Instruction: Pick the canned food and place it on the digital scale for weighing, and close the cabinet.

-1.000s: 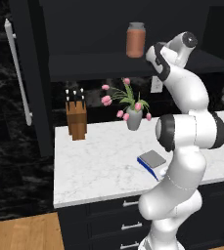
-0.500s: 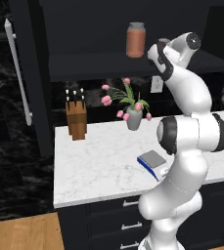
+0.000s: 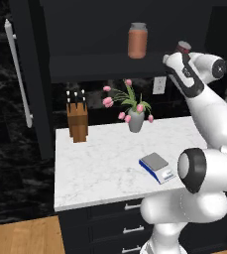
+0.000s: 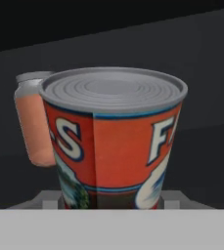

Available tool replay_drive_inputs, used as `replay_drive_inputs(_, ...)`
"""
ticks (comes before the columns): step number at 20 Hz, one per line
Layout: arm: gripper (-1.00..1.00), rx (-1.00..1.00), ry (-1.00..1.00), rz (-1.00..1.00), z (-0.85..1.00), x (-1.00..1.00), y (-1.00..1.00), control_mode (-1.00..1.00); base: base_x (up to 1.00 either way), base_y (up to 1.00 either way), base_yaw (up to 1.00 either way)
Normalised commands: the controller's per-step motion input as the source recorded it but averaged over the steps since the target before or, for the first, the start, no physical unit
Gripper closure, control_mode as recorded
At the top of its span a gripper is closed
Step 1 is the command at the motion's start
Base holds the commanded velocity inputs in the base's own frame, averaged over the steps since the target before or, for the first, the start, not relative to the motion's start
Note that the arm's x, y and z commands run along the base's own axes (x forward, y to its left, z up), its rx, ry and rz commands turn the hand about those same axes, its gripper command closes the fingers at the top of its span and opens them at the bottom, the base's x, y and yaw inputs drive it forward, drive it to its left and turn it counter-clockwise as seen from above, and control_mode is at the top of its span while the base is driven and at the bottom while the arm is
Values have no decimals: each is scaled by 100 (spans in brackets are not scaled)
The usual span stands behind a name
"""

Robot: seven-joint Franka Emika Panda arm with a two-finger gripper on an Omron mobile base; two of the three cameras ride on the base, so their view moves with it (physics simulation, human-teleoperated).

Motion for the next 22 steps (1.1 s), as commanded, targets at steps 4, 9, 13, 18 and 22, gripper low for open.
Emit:
replay_drive_inputs(4,100,15,0,0,49,-100,-20,-100,0,0,0)
replay_drive_inputs(9,100,3,0,2,28,-100,-2,-100,0,0,0)
replay_drive_inputs(13,100,0,0,6,10,-100,1,-100,0,0,0)
replay_drive_inputs(18,100,0,-1,4,-2,-100,46,-100,0,0,0)
replay_drive_inputs(22,100,-1,-2,12,-22,-100,73,-100,0,0,0)
